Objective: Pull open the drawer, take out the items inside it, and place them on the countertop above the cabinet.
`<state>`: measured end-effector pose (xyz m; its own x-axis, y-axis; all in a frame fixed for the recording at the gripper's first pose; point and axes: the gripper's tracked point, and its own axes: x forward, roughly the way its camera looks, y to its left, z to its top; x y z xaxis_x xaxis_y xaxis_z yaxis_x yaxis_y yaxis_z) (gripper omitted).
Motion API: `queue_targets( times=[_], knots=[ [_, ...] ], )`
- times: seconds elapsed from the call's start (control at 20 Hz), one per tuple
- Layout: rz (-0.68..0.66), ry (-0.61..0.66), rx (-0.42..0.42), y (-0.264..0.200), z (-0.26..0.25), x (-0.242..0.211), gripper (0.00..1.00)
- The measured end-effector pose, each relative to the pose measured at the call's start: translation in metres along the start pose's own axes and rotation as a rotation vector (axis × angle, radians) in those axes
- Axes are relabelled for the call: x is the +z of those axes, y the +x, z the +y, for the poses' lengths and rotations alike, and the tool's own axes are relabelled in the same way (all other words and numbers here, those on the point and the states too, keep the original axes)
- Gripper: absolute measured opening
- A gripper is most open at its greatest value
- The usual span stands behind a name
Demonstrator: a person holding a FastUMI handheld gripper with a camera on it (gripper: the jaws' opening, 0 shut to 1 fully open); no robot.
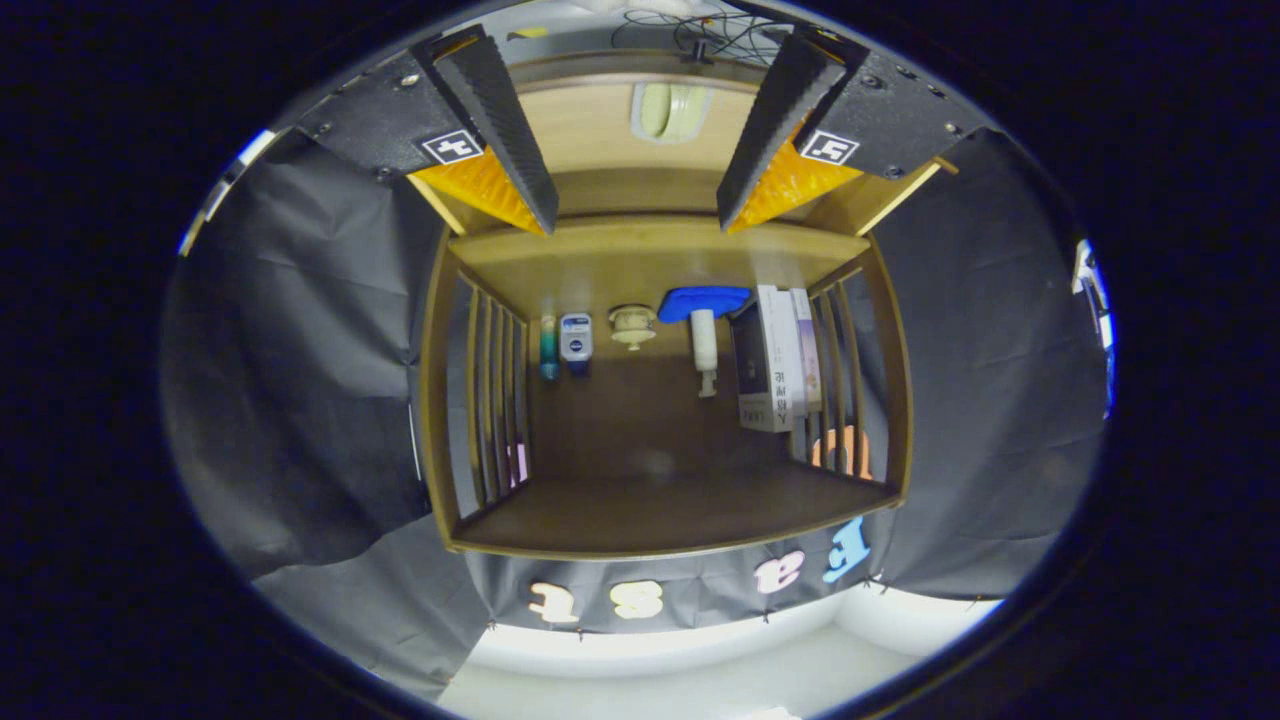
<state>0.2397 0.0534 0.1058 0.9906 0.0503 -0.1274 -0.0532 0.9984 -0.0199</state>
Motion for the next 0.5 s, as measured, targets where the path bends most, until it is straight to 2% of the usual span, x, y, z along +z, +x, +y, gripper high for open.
queue_targets(
  times=[0.15, 0.25, 0.5],
  knots=[
    [0.145, -0.059, 0.015, 0.033, 0.011, -0.002, 1.00],
    [0.266, -0.082, 0.054, 0.051, 0.027, -0.015, 1.00],
    [0.557, -0.081, 0.070, 0.086, 0.045, -0.064, 1.00]
  ],
)
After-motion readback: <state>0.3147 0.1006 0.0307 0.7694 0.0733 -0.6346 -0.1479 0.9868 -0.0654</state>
